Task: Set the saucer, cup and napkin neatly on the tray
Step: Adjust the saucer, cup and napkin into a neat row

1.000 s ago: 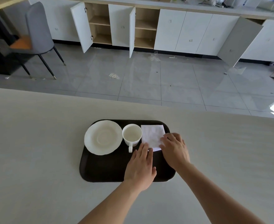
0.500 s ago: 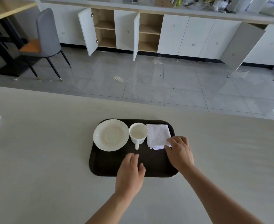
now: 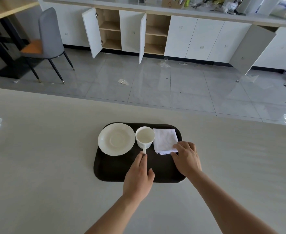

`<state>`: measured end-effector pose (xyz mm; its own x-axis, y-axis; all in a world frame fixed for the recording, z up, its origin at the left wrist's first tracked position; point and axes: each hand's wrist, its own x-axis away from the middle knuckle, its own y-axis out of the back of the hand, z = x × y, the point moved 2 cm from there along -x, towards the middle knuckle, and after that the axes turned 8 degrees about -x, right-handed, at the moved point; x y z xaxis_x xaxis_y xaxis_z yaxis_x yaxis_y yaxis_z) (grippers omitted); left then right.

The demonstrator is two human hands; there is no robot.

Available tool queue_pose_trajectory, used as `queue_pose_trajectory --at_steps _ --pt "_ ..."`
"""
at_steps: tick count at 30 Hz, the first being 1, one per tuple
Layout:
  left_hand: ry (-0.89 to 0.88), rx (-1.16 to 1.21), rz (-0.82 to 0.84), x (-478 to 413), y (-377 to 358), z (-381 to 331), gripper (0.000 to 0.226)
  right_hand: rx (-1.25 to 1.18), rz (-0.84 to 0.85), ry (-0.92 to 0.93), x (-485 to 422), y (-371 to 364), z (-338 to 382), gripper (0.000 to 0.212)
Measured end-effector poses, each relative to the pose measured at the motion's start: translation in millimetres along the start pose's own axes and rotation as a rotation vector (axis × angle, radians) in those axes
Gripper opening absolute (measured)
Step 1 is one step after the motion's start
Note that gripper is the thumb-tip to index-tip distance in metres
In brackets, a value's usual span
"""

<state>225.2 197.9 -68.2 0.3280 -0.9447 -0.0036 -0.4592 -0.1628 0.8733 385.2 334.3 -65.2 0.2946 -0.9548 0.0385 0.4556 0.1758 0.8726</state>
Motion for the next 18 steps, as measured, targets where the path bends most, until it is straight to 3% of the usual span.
queue_pose_trajectory --at_steps 9,13,15,18 --pt "-0.043 -0.012 -0.034 8.2 -0.3 1.1 0.050 0.009 0.020 0.019 -0.2 2.1 -1.5 0.036" --pt "-0.337 -0.031 -0.138 13.8 0.9 -17.1 0.033 0.054 -0.006 0.096 1.5 1.5 -4.1 0.036" --pt "-0.445 -0.154 -0.079 3.3 -5.5 -32.2 0.043 0.092 -0.014 0.167 2.1 -0.1 -5.6 0.033" --pt "-0.354 -0.299 0.097 -19.4 -14.3 -51.5 0.065 0.153 0.002 0.246 2.5 -4.8 -10.0 0.032"
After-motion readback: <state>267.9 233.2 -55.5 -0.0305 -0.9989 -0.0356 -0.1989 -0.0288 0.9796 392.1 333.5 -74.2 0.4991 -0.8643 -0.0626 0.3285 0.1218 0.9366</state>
